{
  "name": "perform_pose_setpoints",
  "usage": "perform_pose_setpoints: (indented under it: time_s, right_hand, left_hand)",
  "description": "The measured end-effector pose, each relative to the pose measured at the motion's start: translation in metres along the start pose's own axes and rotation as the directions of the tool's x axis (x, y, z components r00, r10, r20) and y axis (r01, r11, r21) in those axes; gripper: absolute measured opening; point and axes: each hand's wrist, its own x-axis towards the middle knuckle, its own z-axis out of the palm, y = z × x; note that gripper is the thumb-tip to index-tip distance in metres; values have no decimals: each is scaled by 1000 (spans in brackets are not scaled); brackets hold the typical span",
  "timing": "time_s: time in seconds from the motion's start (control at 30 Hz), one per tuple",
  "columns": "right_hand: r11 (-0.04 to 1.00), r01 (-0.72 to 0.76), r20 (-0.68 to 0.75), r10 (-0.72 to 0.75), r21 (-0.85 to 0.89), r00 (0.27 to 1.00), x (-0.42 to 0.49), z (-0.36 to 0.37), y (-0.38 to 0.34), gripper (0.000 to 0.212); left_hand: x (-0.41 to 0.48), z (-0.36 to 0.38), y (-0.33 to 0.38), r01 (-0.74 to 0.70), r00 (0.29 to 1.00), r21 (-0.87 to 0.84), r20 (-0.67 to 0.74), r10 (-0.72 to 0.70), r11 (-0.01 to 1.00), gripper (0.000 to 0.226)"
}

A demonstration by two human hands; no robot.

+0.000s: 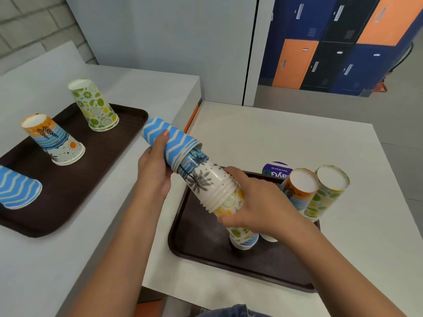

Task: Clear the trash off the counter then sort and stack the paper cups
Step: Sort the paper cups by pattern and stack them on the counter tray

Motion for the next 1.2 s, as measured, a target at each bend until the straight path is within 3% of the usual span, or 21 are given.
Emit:
perform_pose_setpoints:
  time_s: [0.23,0.3,0.4,0.5,0.6,0.73,0.87,0.97,1.03,1.13,1.2]
  right_hand:
    - [994,-99,-175,90,-44,980,-69,-22,23,82]
    - [990,-138,-209,131,-22,969,-86,-36,29,83]
    - [987,-154,-242,159,38,957,-104,-50,37,84]
    - [983,-158,-275,178,93,945,-111,-53,45,85]
    - [978,-154,-304,192,144,933,-114,-46,54,88]
    - [968,-120,-312,187,222,932,-113,-29,61,90]
    - [965,-88,-280,158,248,947,-110,-10,61,87]
    - [965,-55,-265,126,258,956,-109,-3,58,90]
    - [966,-43,-268,113,254,957,-108,-2,57,91]
    - [969,-43,-251,106,243,962,-107,-1,54,96]
    - [974,-44,-237,98,223,967,-105,0,53,103]
  left_hand:
    - [-18,12,-25,-105,988,-78,-124,95,991,27]
    - [-34,13,-45,-167,983,29,-77,169,986,25]
    - [-65,13,-83,-247,968,275,119,222,929,39]
    - [-85,7,-117,-267,943,431,300,142,862,67]
    - [-90,1,-143,-335,909,620,411,70,709,65]
    - [-81,-15,-167,-288,916,754,396,-60,590,64]
    - [-68,-22,-166,-241,943,794,327,-58,559,70]
    - [-63,-24,-155,-226,945,797,318,-71,560,94]
    - [-70,-23,-143,-241,957,785,292,3,571,105]
    - [-93,-11,-111,-306,951,661,180,250,686,75]
    - [-105,4,-83,-325,945,490,134,299,809,59]
